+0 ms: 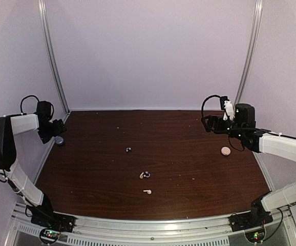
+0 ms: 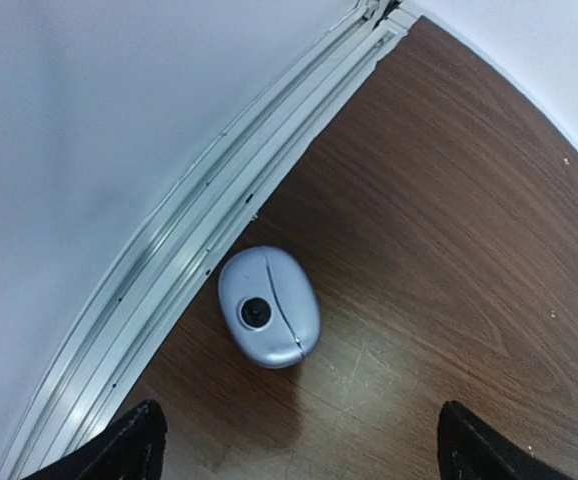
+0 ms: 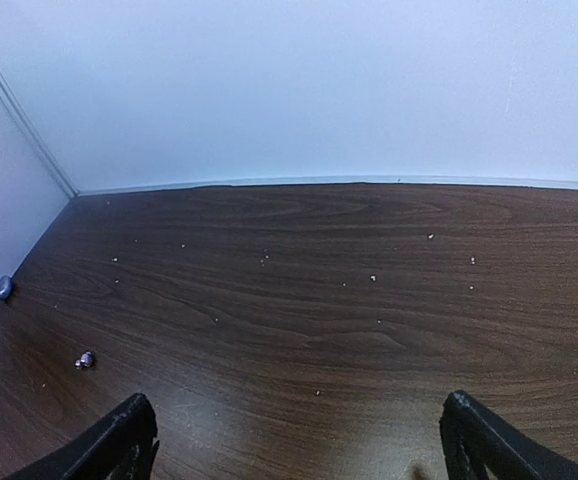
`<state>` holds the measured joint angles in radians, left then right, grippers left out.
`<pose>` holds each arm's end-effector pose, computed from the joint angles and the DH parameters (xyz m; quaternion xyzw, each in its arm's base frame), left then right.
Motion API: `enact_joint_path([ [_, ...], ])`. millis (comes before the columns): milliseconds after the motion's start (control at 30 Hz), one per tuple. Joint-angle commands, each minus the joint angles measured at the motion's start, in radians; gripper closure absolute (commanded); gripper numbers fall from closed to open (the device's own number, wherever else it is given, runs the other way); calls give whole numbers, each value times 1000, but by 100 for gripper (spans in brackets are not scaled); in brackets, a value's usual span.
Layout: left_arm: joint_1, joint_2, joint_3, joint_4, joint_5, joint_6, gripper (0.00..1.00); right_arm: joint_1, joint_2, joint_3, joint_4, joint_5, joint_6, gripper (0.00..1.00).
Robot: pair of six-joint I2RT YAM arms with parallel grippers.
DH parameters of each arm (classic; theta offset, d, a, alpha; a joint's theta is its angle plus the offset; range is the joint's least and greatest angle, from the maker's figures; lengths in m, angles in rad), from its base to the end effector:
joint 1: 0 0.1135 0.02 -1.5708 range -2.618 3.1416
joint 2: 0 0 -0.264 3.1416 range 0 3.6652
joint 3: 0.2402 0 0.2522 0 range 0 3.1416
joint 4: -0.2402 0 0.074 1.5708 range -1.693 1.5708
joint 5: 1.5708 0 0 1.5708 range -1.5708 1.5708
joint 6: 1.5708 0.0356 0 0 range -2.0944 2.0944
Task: Insert the wireless bluetooth earbuds into the charging case
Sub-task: Pick up the charging case from the corner of the board.
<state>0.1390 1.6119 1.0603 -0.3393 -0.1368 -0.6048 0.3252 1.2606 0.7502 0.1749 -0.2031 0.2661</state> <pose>0.3357 0.0519 0.2150 -0.3630 0.8680 -0.0141 0.3385 0.2680 0.0979 0.2617 -0.0826 0.8090 0.2469 0.5271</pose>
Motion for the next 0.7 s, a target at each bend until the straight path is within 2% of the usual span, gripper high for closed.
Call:
enact_joint_path([
  [0, 13, 88, 64, -43, -29, -30, 6, 4, -26, -17, 16, -23, 16, 0],
  [667, 24, 356, 231, -41, -88, -45, 25, 0, -33, -28, 6, -54, 14, 0],
])
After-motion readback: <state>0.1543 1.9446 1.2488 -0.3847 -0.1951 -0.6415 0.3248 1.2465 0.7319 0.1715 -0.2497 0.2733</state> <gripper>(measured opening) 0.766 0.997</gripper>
